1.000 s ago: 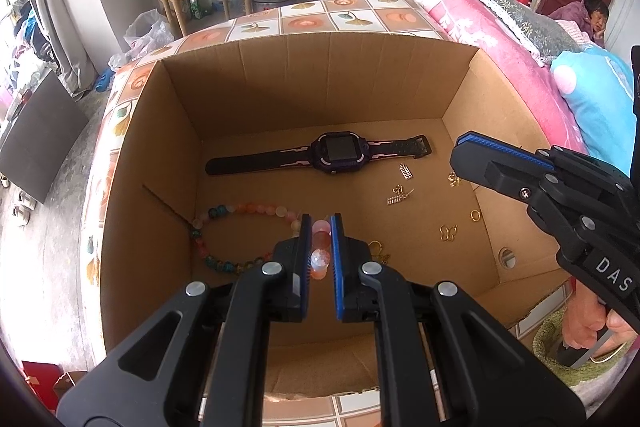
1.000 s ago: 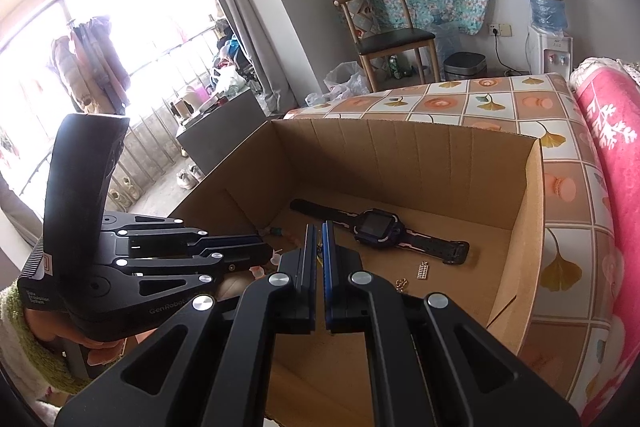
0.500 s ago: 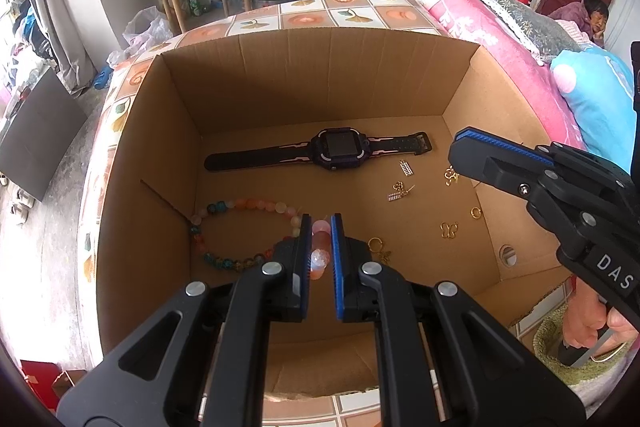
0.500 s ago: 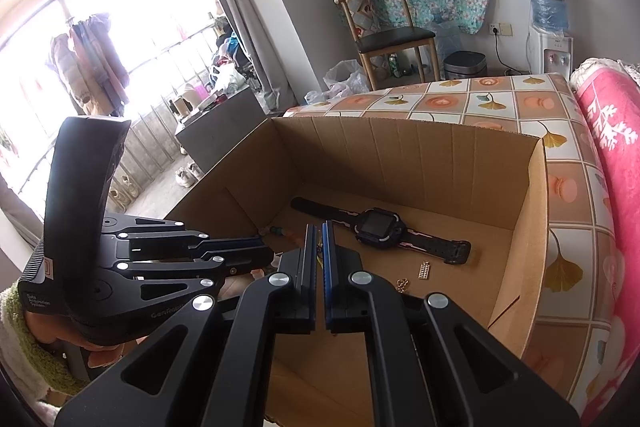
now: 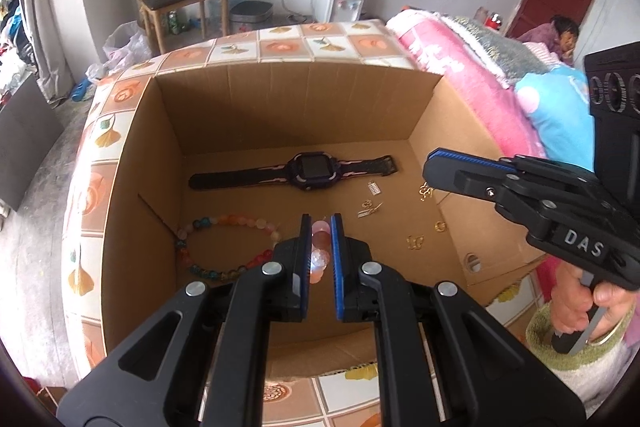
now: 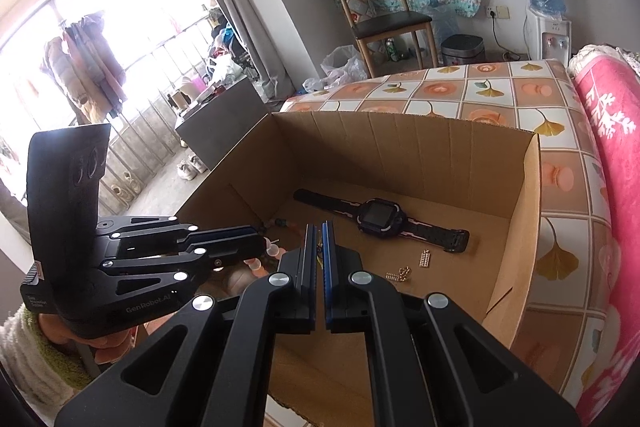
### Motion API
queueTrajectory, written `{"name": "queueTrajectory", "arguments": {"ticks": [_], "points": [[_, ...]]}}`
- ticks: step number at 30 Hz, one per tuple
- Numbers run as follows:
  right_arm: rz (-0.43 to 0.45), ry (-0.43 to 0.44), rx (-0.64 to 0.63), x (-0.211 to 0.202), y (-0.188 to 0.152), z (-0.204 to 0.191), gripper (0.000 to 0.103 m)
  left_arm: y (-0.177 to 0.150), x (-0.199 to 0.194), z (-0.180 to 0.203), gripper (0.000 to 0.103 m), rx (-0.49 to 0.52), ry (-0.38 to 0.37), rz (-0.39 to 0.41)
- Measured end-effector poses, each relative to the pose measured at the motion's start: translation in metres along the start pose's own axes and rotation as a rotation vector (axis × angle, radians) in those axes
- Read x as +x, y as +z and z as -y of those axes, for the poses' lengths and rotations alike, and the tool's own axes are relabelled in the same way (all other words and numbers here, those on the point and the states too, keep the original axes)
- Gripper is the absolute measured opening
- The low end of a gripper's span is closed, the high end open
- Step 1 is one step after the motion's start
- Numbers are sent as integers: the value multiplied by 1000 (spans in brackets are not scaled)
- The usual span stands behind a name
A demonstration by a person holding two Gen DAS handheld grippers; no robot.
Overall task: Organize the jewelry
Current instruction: 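Open the left tool to release the pink bead bracelet into the box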
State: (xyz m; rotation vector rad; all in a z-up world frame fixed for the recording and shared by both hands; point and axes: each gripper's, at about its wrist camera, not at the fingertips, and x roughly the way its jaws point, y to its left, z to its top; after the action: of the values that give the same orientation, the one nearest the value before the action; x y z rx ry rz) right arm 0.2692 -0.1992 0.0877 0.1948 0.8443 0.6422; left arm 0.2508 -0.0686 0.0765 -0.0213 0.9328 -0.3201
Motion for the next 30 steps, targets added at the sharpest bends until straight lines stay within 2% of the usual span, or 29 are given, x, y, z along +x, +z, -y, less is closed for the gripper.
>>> {"name": "queueTrajectory", "arguments": {"ticks": [5,10,14,19,20,22,26,30], "points": [[-21,10,23,-7,7,7,3,4,-13,-3,8,4,-56,45],[-55,-1,54,-5,7,13,3,7,-13,-11,8,6,-93,39],[-62,-15,73,-6,7,13,3,6,0,-18,8,2,-135,-18],[-84,-7,96,-2,6,16,3,0,20,-18,9,-16,-207,-136],[-92,-3,100,-1,6,16,3,-2,21,-20,10,-18,-211,-140],[-103,5,108,1,8,17,3,-4,20,-22,19,-23,-211,-132],[-132,46,144,7,11,21,3,-5,11,-31,23,-60,-210,-98],[-164,70,156,12,15,19,3,-5,-3,-35,36,-44,-150,-39]]}}
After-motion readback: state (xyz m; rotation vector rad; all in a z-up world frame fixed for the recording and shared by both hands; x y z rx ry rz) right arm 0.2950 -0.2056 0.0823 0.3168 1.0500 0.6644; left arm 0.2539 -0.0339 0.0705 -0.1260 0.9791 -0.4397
